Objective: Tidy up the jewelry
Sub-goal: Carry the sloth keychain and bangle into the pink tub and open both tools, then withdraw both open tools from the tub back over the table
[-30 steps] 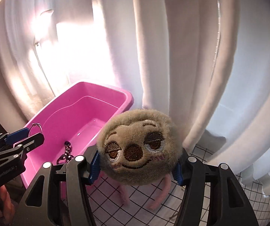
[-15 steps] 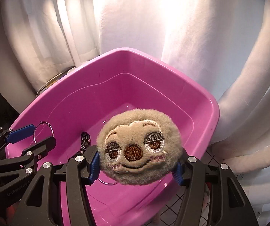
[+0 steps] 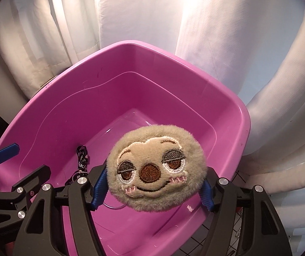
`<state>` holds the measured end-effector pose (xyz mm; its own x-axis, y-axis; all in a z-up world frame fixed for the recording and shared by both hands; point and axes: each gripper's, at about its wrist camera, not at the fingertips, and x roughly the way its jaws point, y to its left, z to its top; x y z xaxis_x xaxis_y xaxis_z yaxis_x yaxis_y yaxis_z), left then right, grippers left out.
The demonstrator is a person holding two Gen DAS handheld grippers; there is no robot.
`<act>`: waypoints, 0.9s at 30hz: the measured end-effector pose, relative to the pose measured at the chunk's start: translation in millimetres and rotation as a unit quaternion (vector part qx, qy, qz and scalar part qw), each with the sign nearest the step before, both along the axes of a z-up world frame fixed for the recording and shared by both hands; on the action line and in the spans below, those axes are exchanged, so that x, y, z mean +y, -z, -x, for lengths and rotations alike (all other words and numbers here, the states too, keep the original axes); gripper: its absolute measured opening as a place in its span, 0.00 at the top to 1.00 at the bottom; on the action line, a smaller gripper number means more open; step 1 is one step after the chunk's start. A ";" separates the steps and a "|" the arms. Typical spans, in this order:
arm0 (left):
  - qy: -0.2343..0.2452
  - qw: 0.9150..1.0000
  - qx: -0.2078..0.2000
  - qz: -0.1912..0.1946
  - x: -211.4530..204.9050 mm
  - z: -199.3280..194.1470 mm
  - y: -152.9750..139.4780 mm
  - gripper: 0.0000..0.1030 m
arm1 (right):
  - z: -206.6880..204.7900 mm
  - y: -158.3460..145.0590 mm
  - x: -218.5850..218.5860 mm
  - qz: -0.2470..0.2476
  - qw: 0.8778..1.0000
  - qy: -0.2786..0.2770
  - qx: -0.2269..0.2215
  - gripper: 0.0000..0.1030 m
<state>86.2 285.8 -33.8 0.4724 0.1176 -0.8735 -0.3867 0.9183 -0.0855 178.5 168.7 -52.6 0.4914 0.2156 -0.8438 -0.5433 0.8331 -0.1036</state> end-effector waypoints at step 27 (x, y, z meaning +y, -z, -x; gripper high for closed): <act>0.007 0.999 -0.039 -0.027 -33.0 35.6 -38.4 0.14 | 40.8 -35.8 -48.0 -0.050 0.997 0.021 -0.049 0.27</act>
<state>50.6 252.9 4.6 0.5404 0.1565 -0.8267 -0.3680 0.9276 -0.0649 137.7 120.7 -16.8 0.5804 0.2739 -0.7669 -0.4991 0.8638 -0.0692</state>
